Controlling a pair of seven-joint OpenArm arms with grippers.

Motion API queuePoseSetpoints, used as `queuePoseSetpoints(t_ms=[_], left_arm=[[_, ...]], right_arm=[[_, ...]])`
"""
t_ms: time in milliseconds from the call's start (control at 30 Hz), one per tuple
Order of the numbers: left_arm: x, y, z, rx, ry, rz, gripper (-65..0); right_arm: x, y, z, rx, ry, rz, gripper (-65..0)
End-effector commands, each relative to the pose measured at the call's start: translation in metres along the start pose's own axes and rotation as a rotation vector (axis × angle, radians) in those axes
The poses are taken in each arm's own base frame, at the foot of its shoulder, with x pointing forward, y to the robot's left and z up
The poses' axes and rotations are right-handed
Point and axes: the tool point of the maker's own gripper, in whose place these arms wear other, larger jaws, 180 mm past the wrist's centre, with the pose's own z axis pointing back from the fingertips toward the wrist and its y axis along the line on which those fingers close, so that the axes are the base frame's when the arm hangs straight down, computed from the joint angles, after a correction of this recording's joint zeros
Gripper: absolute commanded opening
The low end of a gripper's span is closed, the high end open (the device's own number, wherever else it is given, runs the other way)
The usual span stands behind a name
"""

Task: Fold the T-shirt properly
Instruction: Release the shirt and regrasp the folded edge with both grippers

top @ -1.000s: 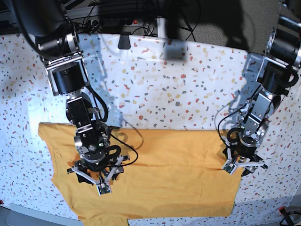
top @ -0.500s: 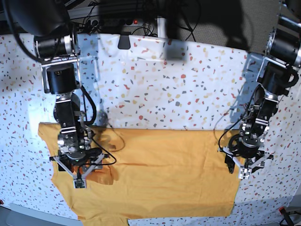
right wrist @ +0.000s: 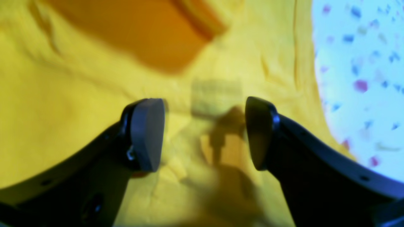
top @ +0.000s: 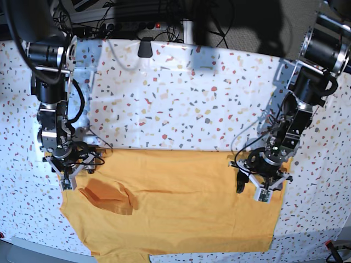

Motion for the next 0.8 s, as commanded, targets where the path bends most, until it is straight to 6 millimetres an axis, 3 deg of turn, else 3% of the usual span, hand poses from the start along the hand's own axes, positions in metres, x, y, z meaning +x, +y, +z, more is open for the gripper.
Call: queuePoseSetpoints(t_ms=[0, 100, 400, 600, 767], left_arm=[[0.021, 0.002, -0.003, -0.004, -0.045, 0.000, -29.3], [0.006, -0.008, -0.002, -0.032, 0.004, 0.009, -29.3], [-0.021, -0.016, 0.007, -0.044, 0.033, 0.022, -29.3], [-0.042, -0.024, 0.015, -0.067, 0.076, 0.032, -29.4], [-0.056, -0.031, 0.016, -0.110, 0.164, 0.028, -29.4]], right_arm=[[0.019, -0.011, -0.001, -0.015, -0.028, 0.017, -27.0], [0.006, -0.010, -0.002, -0.011, 0.010, 0.015, -26.9], [0.003, -0.008, -0.002, 0.000, 0.014, -0.015, -27.0], [-0.012, -0.004, -0.001, 0.019, 0.098, -0.033, -27.0], [-0.013, -0.005, 0.004, 0.021, 0.140, -0.048, -27.0]])
